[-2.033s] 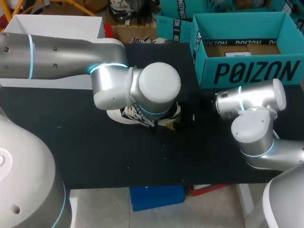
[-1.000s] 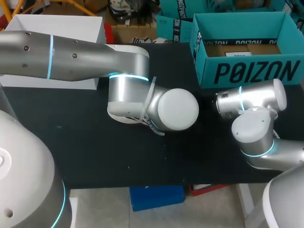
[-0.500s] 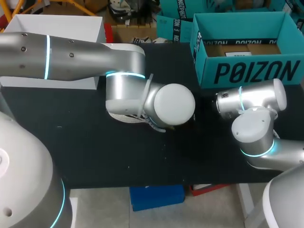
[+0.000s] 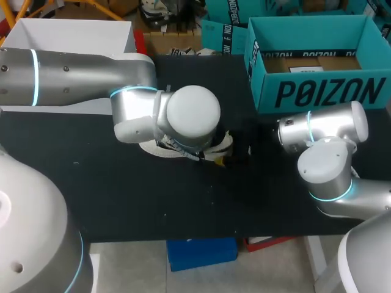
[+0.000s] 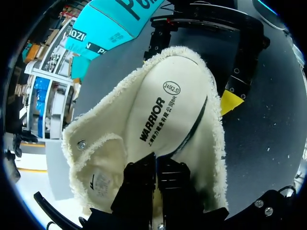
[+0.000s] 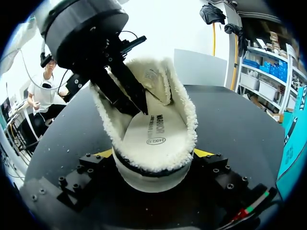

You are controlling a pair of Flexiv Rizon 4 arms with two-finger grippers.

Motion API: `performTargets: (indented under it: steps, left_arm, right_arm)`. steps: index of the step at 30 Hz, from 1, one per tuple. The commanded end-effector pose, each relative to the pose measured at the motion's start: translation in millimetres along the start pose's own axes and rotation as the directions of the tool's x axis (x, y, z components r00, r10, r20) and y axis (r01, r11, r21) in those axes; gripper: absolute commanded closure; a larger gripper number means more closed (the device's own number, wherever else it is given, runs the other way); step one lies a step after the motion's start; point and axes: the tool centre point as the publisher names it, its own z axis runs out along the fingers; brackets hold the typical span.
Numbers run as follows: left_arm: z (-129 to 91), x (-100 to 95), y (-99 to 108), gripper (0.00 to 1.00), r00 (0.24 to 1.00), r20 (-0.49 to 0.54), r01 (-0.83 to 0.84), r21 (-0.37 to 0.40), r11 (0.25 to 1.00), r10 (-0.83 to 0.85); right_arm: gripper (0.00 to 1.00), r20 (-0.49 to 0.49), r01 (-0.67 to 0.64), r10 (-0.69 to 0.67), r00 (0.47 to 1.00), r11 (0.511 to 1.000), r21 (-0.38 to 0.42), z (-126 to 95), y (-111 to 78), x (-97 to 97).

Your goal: Take the shoe out of the shoebox, open the shoe tongue, remove and reinsert the insole, then place the shoe into the shoebox

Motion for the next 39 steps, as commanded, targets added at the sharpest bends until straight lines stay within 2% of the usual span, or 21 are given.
performTargets:
  steps: [1, 6, 15, 18, 20, 21, 28, 39]
  left_arm:
    - [123.1, 0.2, 5.5, 1.00, 0.985, -0.158, -0.054, 0.103, 0.993, 0.070]
    - [104.5, 10.1, 2.3, 1.00, 0.956, -0.252, -0.108, 0.167, 0.980, 0.148]
    - [74.6, 24.4, -1.3, 1.00, 0.911, -0.328, -0.184, 0.222, 0.958, 0.251]
    - [66.6, 26.7, -2.6, 1.00, 0.879, -0.372, -0.208, 0.265, 0.942, 0.298]
    - [62.0, 28.8, -3.9, 1.00, 0.824, -0.437, -0.213, 0.349, 0.913, 0.360]
    - [61.2, 29.2, -5.0, 1.00, 0.800, -0.464, -0.217, 0.367, 0.904, 0.381]
    - [44.7, 40.5, -8.0, 1.00, 0.744, -0.510, -0.240, 0.401, 0.884, 0.433]
    - [2.4, 52.5, -12.7, 1.00, 0.735, -0.483, -0.313, 0.382, 0.870, 0.476]
  right_arm:
    - [1.00, 0.001, -0.002, 0.002, 1.000, 1.000, 0.004, 6.5, -2.3, 0.8]
    - [1.00, 0.001, -0.002, 0.002, 1.000, 1.000, 0.004, 6.5, -2.3, 0.8]
    - [1.00, 0.001, -0.002, 0.002, 1.000, 1.000, 0.004, 6.5, -2.3, 0.8]
    - [1.00, 0.001, -0.002, 0.002, 1.000, 1.000, 0.004, 6.5, -2.3, 0.8]
    - [1.00, 0.001, -0.002, 0.002, 1.000, 1.000, 0.004, 6.5, -2.3, 0.8]
    - [1.00, 0.001, -0.002, 0.002, 1.000, 1.000, 0.004, 6.5, -2.3, 0.8]
    - [1.00, 0.001, -0.002, 0.002, 1.000, 1.000, 0.004, 6.5, -2.3, 0.8]
    - [1.00, 0.001, -0.002, 0.002, 1.000, 1.000, 0.004, 6.5, -2.3, 0.8]
